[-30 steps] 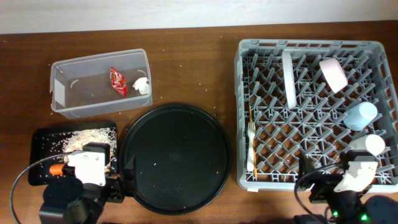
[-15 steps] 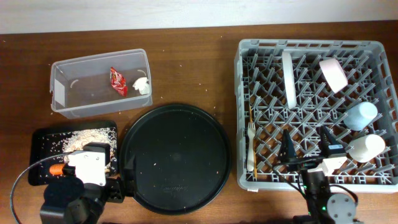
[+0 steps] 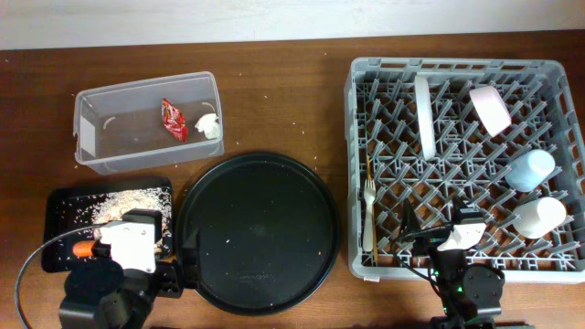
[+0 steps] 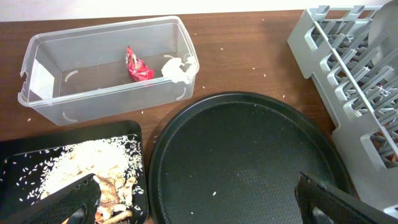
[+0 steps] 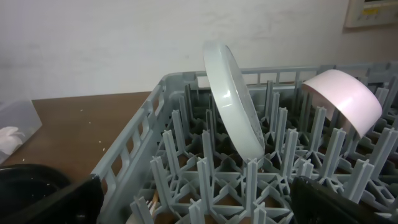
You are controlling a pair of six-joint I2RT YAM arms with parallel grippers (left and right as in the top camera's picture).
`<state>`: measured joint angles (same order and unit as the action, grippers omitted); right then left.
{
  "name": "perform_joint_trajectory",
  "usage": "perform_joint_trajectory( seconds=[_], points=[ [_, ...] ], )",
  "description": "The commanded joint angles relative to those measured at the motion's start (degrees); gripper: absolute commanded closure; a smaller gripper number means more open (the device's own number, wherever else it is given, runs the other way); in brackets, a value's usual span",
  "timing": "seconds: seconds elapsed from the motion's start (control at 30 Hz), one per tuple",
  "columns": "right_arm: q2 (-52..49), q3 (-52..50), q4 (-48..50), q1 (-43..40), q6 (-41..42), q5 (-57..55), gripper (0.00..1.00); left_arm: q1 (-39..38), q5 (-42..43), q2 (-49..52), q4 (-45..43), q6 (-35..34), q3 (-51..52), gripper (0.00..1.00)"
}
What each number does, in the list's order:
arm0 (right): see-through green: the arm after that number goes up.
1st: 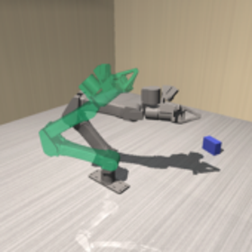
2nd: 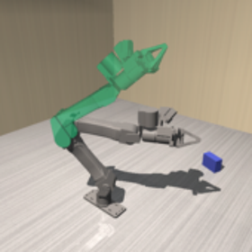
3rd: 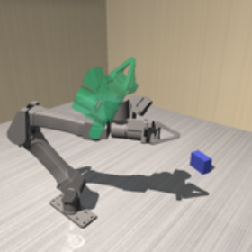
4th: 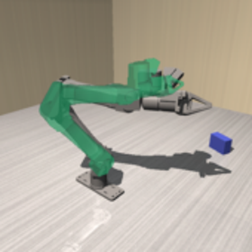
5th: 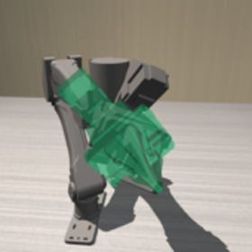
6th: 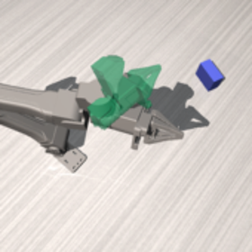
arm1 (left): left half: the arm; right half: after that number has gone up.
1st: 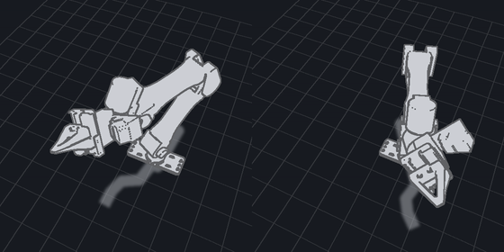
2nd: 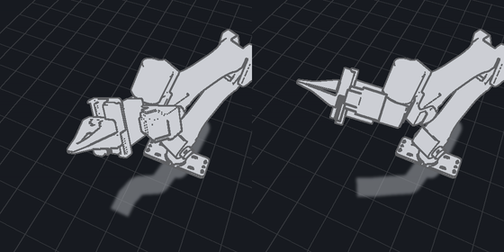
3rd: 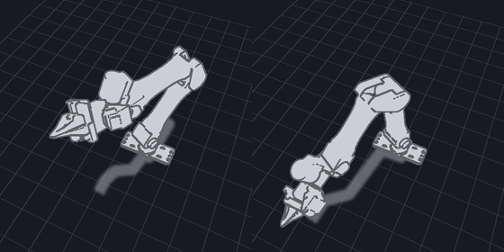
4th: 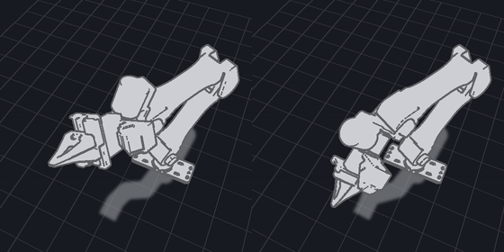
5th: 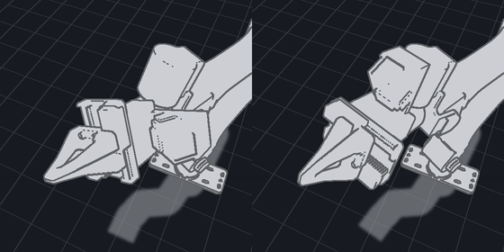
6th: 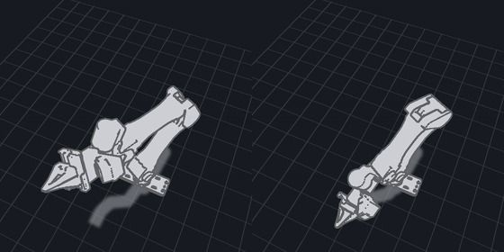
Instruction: Sort waste into correct bins and load items into the dishwasher rack
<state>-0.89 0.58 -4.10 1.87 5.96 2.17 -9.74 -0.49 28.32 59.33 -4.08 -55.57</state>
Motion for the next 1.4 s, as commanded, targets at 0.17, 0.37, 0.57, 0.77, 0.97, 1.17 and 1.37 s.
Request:
perform_joint_trajectory(
  seconds=[0.17,0.37,0.57,0.77,0.97,1.17,1.37],
  points=[
    [0.57,-0.26,-0.37,0.37,0.04,-0.74,0.02,0.31,-0.39,-0.26,-0.04,0.7,0.31,0.01],
    [0.57,-0.26,-0.37,0.37,0.04,-0.74,0.02,0.31,-0.39,-0.26,-0.04,0.7,0.31,0.01],
    [0.57,-0.26,-0.39,0.37,0.04,-0.74,0.02,0.31,-0.39,-0.26,-0.04,0.7,0.31,0.01],
    [0.57,-0.26,-0.39,0.37,0.04,-0.74,0.02,0.31,-0.48,-1.18,0.13,0.74,1.29,0.01],
    [0.57,-0.26,-0.39,0.37,0.04,-0.74,0.02,1.03,-3.91,-10.1,-6.51,0.74,14.93,0.01],
    [0.57,-0.26,-0.37,0.37,0.04,-0.74,0.02,1.03,-3.87,-24.15,-29.68,0.72,38.42,0.01],
    [0.57,-0.26,-0.39,0.37,0.04,-0.74,0.02,1.25,-3.85,-28.04,-54.6,0.72,51.93,0.01]
  ],
)
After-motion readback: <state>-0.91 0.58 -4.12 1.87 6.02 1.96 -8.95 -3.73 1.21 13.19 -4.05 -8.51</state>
